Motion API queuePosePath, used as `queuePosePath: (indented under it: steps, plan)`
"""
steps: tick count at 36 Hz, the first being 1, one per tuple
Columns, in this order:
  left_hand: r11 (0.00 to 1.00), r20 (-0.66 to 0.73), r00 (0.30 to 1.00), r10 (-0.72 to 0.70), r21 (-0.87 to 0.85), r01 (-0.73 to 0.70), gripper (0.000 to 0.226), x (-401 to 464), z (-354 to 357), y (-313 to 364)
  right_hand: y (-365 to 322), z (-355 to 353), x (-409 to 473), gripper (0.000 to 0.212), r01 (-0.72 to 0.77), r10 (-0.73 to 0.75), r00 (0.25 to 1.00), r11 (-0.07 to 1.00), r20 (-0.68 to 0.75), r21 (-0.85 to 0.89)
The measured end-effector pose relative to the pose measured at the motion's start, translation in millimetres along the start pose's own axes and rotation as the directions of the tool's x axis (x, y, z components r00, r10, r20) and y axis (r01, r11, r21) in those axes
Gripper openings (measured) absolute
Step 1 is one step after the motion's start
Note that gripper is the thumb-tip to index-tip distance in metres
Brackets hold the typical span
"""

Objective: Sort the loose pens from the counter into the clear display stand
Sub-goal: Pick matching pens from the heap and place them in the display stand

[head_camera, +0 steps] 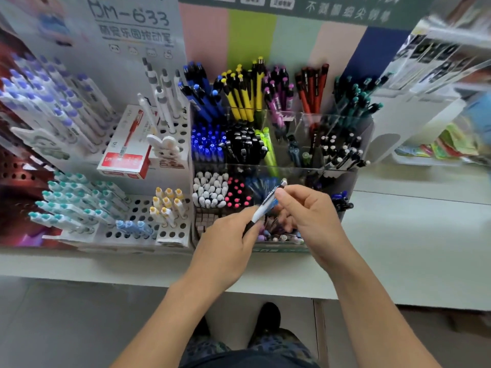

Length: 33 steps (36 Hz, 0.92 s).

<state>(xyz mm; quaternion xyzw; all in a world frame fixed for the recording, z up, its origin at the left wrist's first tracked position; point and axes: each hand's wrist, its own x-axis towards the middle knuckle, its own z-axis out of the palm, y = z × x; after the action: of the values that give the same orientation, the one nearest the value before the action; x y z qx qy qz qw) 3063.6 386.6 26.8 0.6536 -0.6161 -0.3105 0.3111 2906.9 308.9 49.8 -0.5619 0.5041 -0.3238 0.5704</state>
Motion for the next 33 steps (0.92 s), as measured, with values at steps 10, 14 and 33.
queuePosePath:
  steps: [10,14,33]
  plan:
    - [0.945,0.103,0.995,-0.009,-0.324,0.042,0.014,29.4,27.1,33.3,-29.9,-67.7,-11.7,0.016,0.367,-0.2,0.846,0.891,-0.495,0.267]
    - [0.656,0.283,0.939,-0.197,-0.674,0.341,0.038,47.1,31.8,50.7,-63.4,-116.2,-6.0,0.013,0.619,-0.519,0.532,0.778,-0.669,-0.111]
    - [0.567,0.171,0.952,-0.255,-0.771,0.291,0.015,41.1,34.9,59.6,-65.9,-113.1,79.6,0.018,-0.208,-0.196,0.91,0.544,-0.364,-0.813]
